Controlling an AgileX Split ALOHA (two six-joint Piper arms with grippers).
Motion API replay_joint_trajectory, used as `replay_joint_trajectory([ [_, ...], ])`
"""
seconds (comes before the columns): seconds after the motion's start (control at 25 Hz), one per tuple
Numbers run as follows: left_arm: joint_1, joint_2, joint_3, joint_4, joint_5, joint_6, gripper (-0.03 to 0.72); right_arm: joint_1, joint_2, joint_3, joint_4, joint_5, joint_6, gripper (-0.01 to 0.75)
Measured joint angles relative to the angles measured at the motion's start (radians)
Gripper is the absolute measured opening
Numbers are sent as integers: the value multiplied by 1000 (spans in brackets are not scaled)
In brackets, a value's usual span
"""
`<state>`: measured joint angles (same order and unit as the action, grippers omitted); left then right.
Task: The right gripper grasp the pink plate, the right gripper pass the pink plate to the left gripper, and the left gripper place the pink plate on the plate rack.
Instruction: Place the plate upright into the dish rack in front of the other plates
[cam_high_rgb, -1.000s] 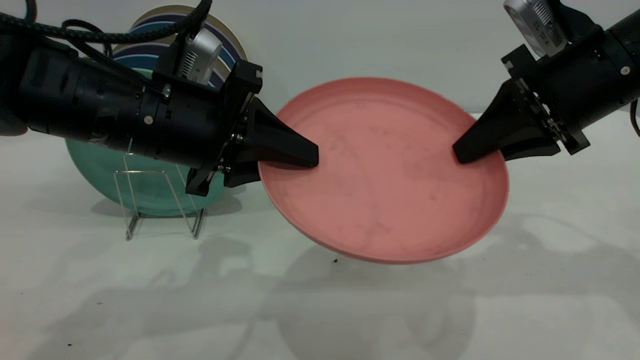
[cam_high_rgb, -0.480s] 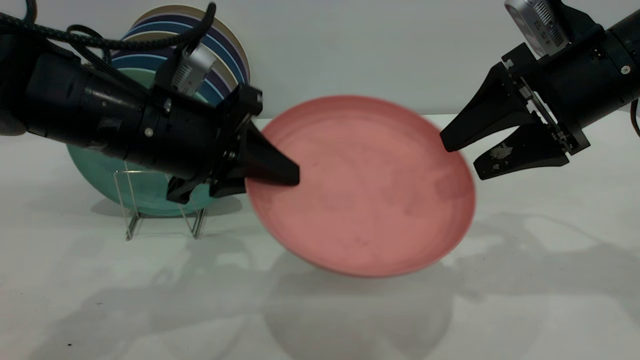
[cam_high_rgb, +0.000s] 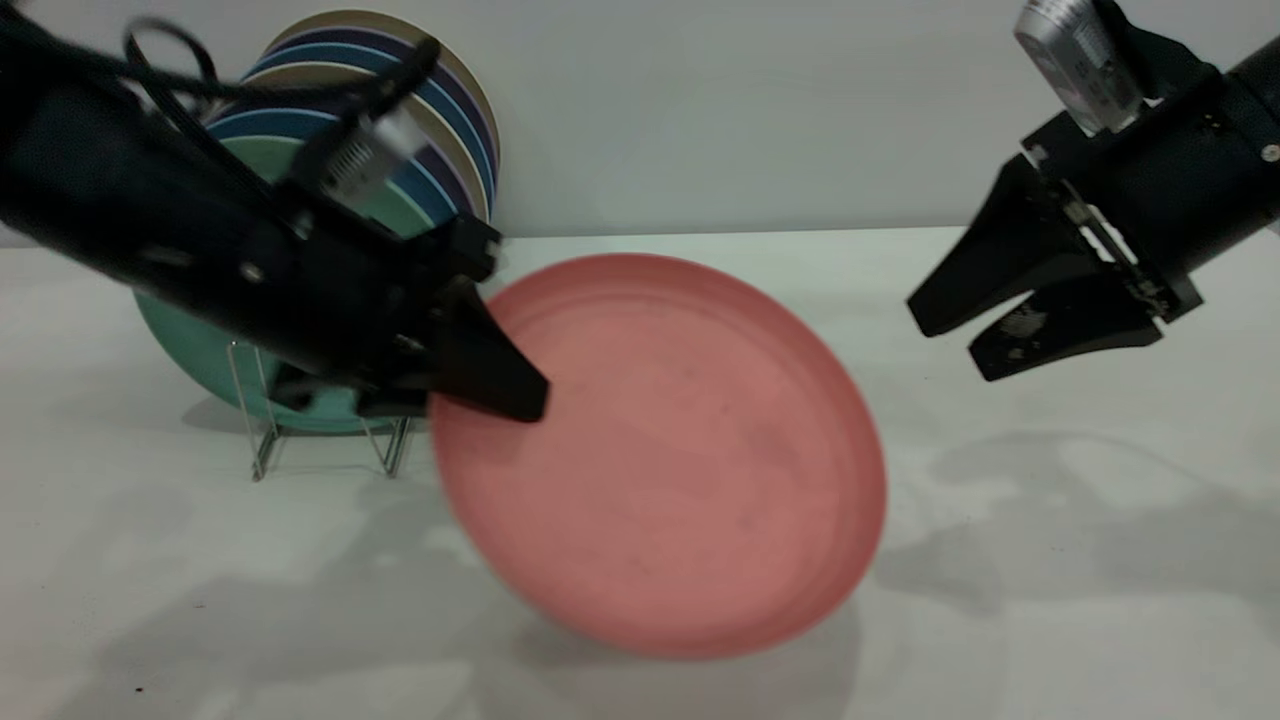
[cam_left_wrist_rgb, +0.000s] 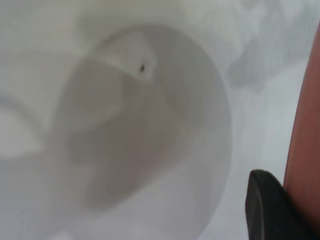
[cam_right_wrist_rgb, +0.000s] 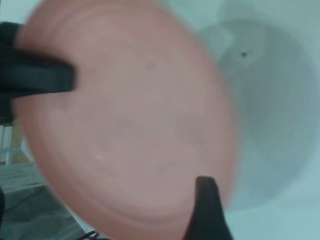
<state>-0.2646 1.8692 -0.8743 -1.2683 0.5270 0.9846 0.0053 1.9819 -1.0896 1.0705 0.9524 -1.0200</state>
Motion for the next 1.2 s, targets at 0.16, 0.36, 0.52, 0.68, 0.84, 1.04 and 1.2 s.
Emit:
replay_joint_trajectory([
  [0.16,2,-117,-1,386,25,-249,100,-76,0,0,-17,35,2,572],
  [0.36,2,-169,-71,891,162,-514,100,-156,0,0,-19,80,6,570],
  [0.52,2,-170,-198,1124,262,-566,100,-161,0,0,-22,90,8,569],
  [0.68,2,-170,-323,1259,325,-447,100,-155,0,0,-23,92,8,568],
  [0.84,2,-170,-394,1316,374,-226,100,-155,0,0,-23,91,8,568],
  [1.04,2,-170,-406,1324,384,96,100,-155,0,0,-26,91,8,568],
  [1.2,2,-170,-406,1333,332,246,100,-155,0,0,-29,91,9,568],
])
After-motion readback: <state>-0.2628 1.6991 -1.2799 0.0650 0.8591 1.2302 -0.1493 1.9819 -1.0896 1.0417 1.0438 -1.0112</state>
